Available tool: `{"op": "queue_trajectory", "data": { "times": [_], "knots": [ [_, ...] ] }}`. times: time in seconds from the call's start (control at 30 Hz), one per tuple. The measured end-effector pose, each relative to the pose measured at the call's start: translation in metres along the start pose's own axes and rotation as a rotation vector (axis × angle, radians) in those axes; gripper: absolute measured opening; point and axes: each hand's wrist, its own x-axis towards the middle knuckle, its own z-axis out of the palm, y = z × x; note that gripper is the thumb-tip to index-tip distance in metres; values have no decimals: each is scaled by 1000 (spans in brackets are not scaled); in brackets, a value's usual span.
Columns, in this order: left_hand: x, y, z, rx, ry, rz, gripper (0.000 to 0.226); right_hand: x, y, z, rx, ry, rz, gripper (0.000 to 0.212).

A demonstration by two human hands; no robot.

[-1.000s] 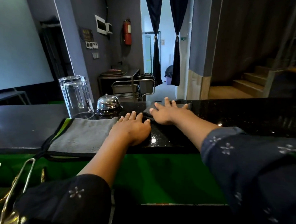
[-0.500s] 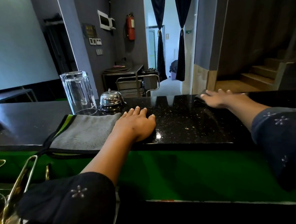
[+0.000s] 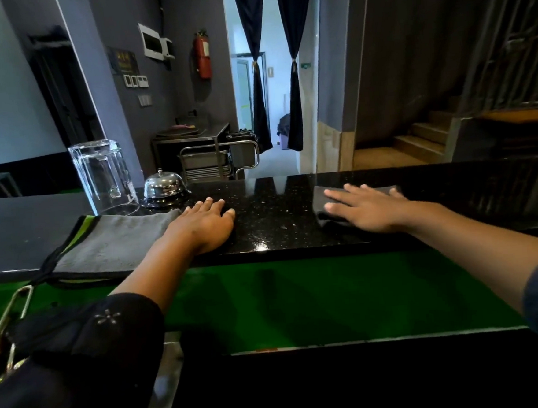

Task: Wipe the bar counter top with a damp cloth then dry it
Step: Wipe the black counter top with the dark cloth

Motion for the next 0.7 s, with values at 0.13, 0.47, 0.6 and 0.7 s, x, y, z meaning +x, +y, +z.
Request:
{"op": "queue_trajectory", "data": {
  "times": [0.13, 0.47, 0.6, 0.7],
  "knots": [
    [4, 1, 0, 19, 21, -18, 59, 13, 1, -2, -23, 18, 183, 69],
    [-17, 24, -10, 65, 250, 61, 59, -54, -6, 9, -33, 29, -123, 65],
    [-23, 85, -6, -165, 221, 134, 53, -29, 18, -3, -3, 33, 61, 68],
    [-18, 131, 8, -120, 199, 207, 54, -11, 15, -5, 6, 41, 142, 72]
  ]
}}
